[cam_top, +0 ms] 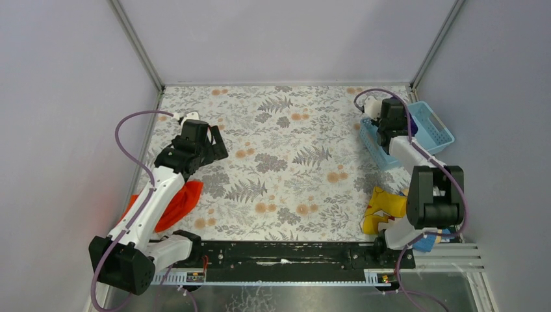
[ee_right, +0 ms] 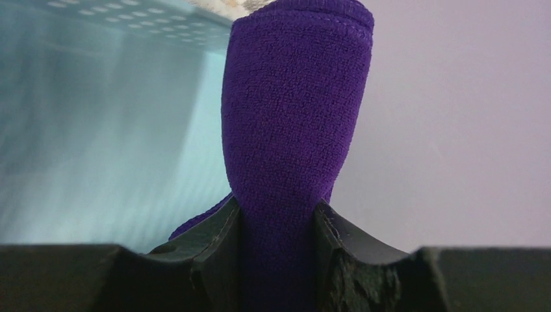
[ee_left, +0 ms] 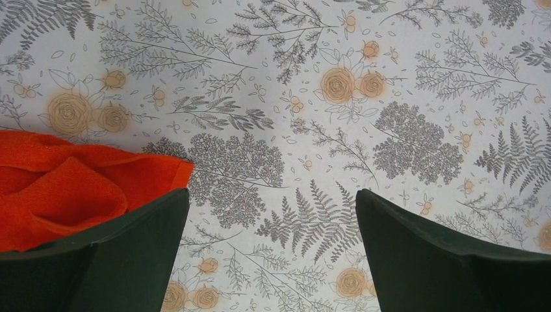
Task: Roll the towels
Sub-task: Place the towel in the bin.
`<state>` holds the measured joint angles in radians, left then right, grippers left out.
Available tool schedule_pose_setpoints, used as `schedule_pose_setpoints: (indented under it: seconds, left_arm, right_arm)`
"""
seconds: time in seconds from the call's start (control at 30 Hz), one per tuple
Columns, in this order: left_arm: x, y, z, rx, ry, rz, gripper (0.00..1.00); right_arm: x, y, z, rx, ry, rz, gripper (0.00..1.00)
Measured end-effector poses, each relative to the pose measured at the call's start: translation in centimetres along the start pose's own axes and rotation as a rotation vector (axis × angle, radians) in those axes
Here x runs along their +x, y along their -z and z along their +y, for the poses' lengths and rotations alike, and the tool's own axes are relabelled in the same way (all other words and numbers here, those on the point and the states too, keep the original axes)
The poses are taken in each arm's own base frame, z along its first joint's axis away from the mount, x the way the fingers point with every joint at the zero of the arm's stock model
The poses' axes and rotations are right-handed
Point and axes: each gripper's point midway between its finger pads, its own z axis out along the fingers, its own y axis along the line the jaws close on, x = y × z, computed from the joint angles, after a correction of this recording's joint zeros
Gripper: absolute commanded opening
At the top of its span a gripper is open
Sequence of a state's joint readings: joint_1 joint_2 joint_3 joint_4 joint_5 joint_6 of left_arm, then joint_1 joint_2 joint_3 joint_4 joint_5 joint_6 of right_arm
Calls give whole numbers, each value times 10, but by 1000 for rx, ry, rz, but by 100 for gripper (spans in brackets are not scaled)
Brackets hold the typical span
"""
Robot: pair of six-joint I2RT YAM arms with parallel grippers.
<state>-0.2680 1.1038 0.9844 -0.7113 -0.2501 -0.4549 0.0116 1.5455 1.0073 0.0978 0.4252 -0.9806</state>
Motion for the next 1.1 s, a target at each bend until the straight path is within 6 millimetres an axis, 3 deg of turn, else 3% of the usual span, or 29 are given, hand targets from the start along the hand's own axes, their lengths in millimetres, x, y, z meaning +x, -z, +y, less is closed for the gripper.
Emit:
schedule_pose_setpoints:
  seconds: [0.13,0.2,0.3,0.77,1.1]
  left_arm:
    - [-2,-1,4,-23,0,-11,100]
    - [-2,-2,5,-33,-1,-11,100]
    - [-2,-4,8,-50,-3,-10,100]
    - [-3,-7,14,-79,1,-13,100]
    - [-3,-7,14,-80,2,-14,100]
  right_arm:
    - [13,-27,44,-96,72,17,22]
    - [21,-35,71,-169,91,20,22]
    - [24,-39,94,-245,93,4,22]
    - [4,-36,139,-562,-91,-121,25]
    - [1,-19,151,-733,-209,-161,25]
